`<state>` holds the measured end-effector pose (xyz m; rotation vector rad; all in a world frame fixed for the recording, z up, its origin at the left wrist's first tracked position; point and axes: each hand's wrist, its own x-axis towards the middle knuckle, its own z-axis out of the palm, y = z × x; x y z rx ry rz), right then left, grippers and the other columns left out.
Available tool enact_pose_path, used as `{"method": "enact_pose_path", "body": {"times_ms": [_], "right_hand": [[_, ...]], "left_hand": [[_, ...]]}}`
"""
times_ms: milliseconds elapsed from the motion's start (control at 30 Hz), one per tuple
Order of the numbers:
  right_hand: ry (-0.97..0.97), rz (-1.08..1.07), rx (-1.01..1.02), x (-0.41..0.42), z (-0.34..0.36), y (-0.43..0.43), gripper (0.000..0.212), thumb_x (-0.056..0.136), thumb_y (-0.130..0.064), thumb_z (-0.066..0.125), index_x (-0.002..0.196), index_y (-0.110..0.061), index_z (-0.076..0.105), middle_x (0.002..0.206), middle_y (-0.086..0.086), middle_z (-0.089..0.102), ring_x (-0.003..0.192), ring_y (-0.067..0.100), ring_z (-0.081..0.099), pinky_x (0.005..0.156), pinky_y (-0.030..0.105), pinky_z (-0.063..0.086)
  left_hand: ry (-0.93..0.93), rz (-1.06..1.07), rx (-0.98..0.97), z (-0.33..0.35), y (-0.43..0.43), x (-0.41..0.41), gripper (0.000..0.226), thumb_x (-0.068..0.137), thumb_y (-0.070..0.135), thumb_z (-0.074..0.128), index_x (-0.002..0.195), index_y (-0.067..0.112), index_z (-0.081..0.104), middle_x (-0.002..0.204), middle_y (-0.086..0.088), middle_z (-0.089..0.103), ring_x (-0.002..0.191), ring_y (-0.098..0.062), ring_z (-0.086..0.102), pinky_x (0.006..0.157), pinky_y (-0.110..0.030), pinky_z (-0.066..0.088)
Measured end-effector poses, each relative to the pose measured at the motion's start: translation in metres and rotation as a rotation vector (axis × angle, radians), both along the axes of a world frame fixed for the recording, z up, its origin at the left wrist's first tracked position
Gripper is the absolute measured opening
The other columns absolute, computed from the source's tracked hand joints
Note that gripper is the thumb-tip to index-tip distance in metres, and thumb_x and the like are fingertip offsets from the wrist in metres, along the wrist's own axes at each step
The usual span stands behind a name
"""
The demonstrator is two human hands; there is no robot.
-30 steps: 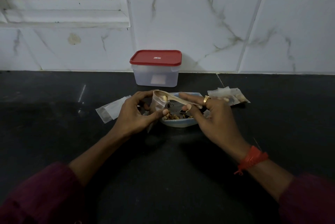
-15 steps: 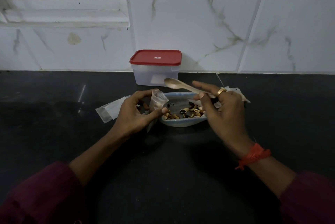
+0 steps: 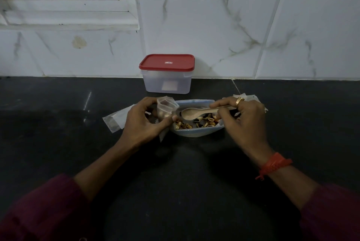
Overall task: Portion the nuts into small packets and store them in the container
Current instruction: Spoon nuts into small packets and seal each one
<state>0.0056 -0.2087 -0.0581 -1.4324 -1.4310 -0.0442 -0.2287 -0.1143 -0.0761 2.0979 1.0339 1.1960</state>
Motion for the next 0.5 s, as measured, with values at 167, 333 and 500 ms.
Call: {"method": "enact_pose_path", "body": {"times_ms": [167, 333, 500], "right_hand": [[-0.242, 0.007, -0.074, -0.0051, -0.0018, -0.0024, 0.013, 0.088, -0.038, 0.063, 0.092, -0.039, 0.075, 0.057, -0.019, 0.059, 0.066, 0.000, 0.056, 0.091, 0.031, 0.032], [-0.322, -0.087, -0.025, -0.0033, 0.0024, -0.0039, 0.015, 0.090, -0.033, 0.063, 0.096, -0.035, 0.077, 0.047, -0.025, 0.036, 0.057, -0.006, 0.046, 0.086, 0.035, 0.034], [-0.326, -0.143, -0.036, 0.0016, 0.0042, -0.0038, 0.018, 0.094, -0.031, 0.062, 0.105, -0.034, 0.075, 0.057, -0.029, 0.037, 0.063, -0.001, 0.046, 0.088, 0.033, 0.027]], "left_hand": [[-0.080, 0.051, 0.015, 0.0033, -0.0012, -0.0013, 0.052, 0.075, 0.045, 0.078, 0.121, 0.025, 0.063, 0.108, 0.013, 0.065, 0.092, 0.000, 0.061, 0.068, -0.012, 0.048], [0.041, -0.010, -0.086, -0.0002, 0.0020, 0.0028, 0.063, 0.074, 0.044, 0.080, 0.130, 0.022, 0.061, 0.114, 0.012, 0.064, 0.097, 0.008, 0.058, 0.072, -0.009, 0.045], [0.046, -0.011, -0.105, -0.0004, 0.0039, 0.0022, 0.063, 0.076, 0.038, 0.082, 0.132, 0.020, 0.060, 0.118, 0.006, 0.066, 0.101, 0.000, 0.059, 0.076, -0.015, 0.049]]}}
